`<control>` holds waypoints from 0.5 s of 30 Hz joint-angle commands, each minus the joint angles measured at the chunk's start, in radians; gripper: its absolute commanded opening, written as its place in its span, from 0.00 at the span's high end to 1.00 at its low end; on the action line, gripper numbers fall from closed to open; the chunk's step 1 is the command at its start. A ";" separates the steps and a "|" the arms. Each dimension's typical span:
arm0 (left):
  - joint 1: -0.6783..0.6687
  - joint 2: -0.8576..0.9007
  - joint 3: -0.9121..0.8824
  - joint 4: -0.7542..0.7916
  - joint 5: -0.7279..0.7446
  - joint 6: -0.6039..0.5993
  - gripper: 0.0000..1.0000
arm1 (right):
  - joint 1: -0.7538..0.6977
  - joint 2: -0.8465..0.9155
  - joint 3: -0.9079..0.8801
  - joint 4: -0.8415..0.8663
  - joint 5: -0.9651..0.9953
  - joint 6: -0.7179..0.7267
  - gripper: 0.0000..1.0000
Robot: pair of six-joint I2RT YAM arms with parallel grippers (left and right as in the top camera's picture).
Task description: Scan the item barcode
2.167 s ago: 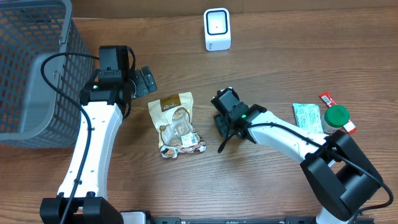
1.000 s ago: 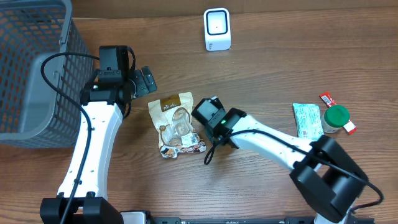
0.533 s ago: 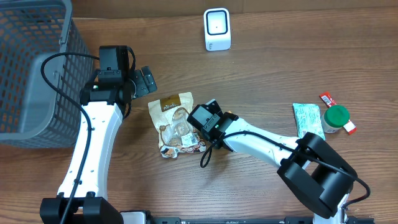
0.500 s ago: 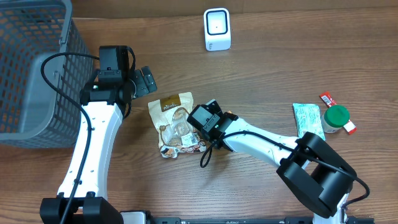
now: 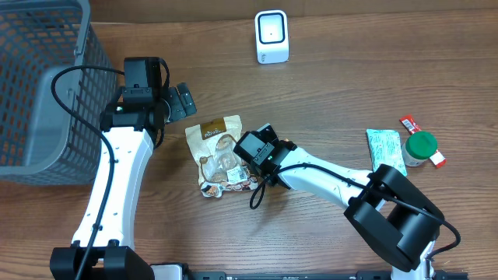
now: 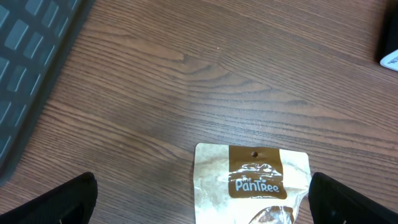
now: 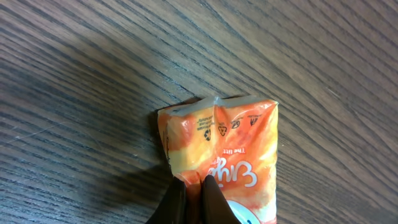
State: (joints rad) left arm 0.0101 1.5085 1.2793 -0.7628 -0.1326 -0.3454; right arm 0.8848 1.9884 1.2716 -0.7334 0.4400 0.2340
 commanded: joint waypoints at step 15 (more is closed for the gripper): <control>0.003 0.008 0.010 0.004 -0.011 -0.006 0.00 | -0.254 -0.269 0.008 -0.019 -0.713 0.115 0.97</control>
State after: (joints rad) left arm 0.0101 1.5085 1.2793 -0.7628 -0.1326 -0.3450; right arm 0.7292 1.7309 1.2728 -0.7589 0.0380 0.3248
